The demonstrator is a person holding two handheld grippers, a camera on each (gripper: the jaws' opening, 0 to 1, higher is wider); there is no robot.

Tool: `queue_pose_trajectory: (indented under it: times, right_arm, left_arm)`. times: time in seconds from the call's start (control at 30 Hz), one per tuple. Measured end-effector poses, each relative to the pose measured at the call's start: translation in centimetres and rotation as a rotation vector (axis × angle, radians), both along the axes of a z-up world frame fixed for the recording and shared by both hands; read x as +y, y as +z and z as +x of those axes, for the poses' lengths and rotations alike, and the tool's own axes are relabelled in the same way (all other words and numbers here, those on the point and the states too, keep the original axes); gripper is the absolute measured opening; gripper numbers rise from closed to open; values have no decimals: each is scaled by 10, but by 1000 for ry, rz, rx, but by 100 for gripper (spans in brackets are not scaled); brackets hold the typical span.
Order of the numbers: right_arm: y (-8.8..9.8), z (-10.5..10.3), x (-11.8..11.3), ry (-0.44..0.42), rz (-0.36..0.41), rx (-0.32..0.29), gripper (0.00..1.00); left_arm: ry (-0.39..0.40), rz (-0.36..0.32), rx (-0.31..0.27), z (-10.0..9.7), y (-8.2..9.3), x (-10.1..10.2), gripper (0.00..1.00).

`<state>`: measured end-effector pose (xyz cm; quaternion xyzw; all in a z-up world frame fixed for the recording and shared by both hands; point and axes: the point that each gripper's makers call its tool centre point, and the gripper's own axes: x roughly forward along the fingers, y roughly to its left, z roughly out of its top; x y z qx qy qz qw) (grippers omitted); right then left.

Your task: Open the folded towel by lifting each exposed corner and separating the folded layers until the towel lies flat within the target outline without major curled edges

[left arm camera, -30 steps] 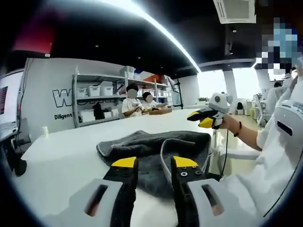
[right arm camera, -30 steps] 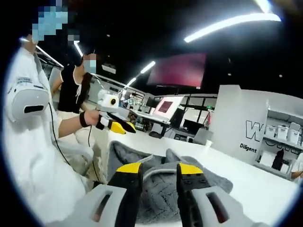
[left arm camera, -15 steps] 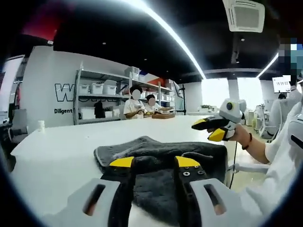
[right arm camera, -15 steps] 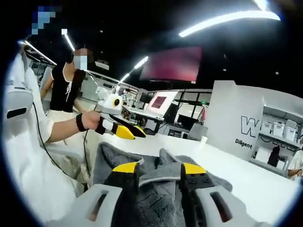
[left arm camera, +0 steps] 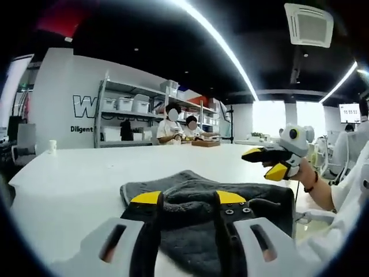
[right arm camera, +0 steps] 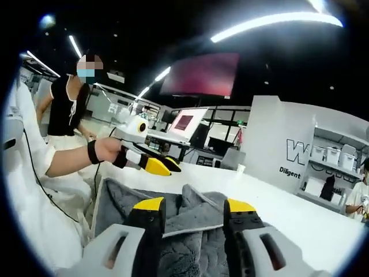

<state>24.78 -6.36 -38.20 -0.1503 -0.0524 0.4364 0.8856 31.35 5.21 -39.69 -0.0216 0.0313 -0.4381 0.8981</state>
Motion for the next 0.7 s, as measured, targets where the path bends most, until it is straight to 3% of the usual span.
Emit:
queue_pose_trajectory:
  times: [0.7]
  right_arm:
    - [-5,27,3,-66,-6,71,37]
  left_arm:
    - [64,-8,81,43,-12,-3,33]
